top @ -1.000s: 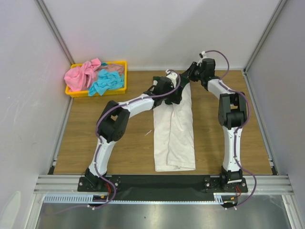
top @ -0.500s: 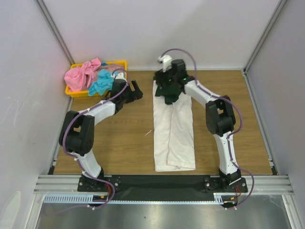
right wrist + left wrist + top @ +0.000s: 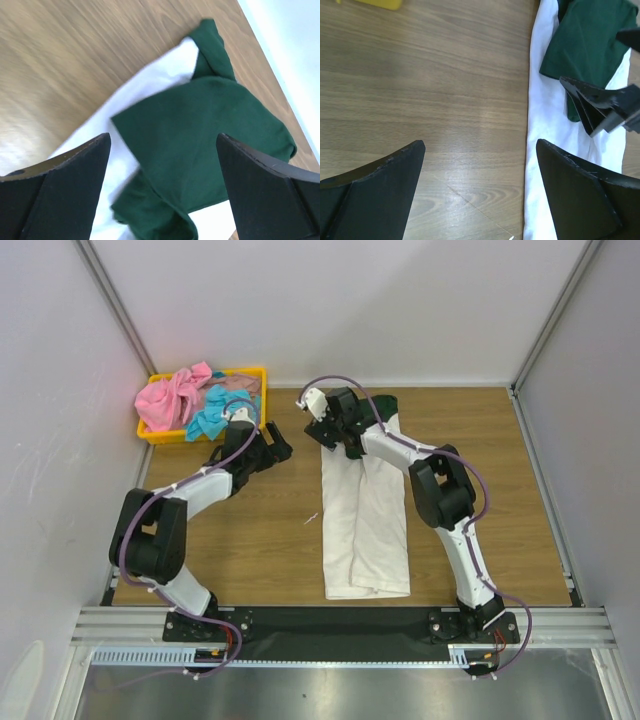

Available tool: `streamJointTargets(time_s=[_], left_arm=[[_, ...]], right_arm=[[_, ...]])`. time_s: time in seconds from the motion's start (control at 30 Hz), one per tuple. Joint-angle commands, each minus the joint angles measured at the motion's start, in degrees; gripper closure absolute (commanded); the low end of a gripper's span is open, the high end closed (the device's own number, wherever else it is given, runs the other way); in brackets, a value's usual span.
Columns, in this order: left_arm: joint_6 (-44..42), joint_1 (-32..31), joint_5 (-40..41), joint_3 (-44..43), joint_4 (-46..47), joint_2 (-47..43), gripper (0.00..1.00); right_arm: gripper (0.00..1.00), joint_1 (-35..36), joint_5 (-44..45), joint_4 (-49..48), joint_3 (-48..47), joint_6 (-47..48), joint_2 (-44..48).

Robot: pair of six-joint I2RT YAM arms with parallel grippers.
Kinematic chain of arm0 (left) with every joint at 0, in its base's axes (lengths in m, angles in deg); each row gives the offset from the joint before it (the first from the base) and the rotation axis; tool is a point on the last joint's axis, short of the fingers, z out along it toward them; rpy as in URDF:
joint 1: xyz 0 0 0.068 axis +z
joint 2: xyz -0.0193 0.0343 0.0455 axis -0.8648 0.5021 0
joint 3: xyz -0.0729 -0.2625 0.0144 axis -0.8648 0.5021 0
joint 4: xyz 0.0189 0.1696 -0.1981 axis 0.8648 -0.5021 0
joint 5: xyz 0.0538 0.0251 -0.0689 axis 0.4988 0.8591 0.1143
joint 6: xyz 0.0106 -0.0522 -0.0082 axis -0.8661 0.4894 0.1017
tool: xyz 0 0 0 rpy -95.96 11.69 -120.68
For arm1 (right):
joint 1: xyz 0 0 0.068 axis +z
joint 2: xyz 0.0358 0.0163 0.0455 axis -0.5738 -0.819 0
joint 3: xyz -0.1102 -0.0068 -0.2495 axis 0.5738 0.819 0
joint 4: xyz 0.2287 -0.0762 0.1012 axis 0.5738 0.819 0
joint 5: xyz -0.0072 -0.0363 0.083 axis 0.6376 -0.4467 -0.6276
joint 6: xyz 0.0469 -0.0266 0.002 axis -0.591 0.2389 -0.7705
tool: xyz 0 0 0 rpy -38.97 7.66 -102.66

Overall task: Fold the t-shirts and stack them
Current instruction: Fold the tshirt

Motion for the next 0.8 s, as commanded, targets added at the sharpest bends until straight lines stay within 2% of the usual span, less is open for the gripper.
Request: streamJointTargets(time_s=[0.0, 0.23, 0.47, 0.77], left_arm=[[0.9, 1.2, -0.6, 1.3, 3.3, -3.5, 0.00], [0.8, 2.5, -1.7, 1.9, 4.0, -3.4, 0.00], [1.0, 3.2, -2.2, 2.5, 4.3, -3.3, 0.00], [1.2, 4.3, -3.5, 2.4, 4.8, -3.0, 0.01]], right_arm=[[0.08, 0.0, 2.4, 2.4, -2.7, 2.5, -2.6], [0.18, 0.0, 0.0, 4.3, -4.4, 1.3, -3.7], [0.20, 0.0, 3.9, 3.6, -5.8, 3.1, -6.5], [0.55, -1.0, 5.1, 2.9, -7.0, 1.4, -7.5]])
